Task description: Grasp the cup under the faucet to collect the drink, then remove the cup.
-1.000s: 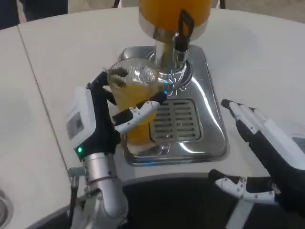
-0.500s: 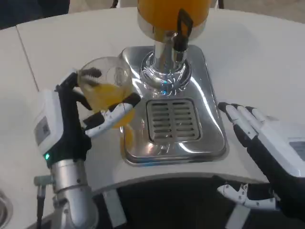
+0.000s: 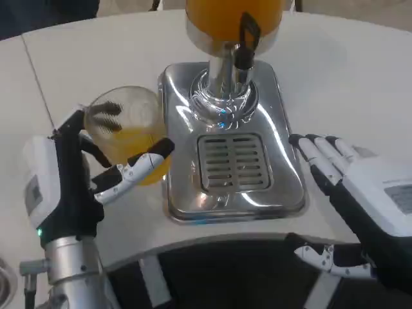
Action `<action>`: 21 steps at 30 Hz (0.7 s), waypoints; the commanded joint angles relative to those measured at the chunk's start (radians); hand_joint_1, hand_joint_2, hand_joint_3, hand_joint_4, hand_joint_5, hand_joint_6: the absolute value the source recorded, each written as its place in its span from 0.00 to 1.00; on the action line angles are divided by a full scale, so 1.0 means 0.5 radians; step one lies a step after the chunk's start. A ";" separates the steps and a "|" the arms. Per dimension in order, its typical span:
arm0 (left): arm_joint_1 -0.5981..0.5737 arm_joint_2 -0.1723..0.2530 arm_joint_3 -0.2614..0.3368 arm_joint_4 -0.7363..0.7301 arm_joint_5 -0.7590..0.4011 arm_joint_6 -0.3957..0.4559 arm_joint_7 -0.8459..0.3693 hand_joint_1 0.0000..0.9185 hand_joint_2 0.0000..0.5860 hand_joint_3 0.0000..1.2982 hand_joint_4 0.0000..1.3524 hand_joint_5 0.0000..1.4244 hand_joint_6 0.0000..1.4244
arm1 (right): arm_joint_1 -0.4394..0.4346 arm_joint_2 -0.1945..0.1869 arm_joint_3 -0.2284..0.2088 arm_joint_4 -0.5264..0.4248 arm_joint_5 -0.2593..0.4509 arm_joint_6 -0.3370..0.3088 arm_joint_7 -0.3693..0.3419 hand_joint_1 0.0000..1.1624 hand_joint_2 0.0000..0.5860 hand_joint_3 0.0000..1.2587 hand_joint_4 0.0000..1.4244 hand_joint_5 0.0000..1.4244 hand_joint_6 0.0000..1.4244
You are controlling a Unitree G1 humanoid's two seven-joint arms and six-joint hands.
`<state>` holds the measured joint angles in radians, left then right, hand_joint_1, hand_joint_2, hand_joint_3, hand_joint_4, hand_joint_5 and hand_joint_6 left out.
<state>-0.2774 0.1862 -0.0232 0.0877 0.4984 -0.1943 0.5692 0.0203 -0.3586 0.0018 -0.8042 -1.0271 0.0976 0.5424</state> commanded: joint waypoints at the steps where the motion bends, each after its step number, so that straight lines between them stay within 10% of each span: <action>1: 0.163 0.000 -0.024 -0.267 -0.017 -0.125 -0.091 0.67 0.00 0.90 0.77 1.00 1.00 | 0.038 -0.057 -0.029 0.008 -0.057 -0.074 -0.087 0.53 0.59 0.00 0.00 0.00 0.02; 21: 0.761 0.011 -0.190 -0.819 0.195 -0.489 -0.279 0.67 0.00 0.90 0.76 1.00 1.00 | 0.424 -0.049 -0.077 -0.042 -0.001 -0.444 -0.544 0.41 0.65 0.00 0.00 0.00 0.00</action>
<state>0.0624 0.1936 -0.1021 -0.2710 0.5870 -0.3819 0.4376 0.1946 -0.3913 -0.0330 -0.8017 -1.0345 -0.0959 0.3170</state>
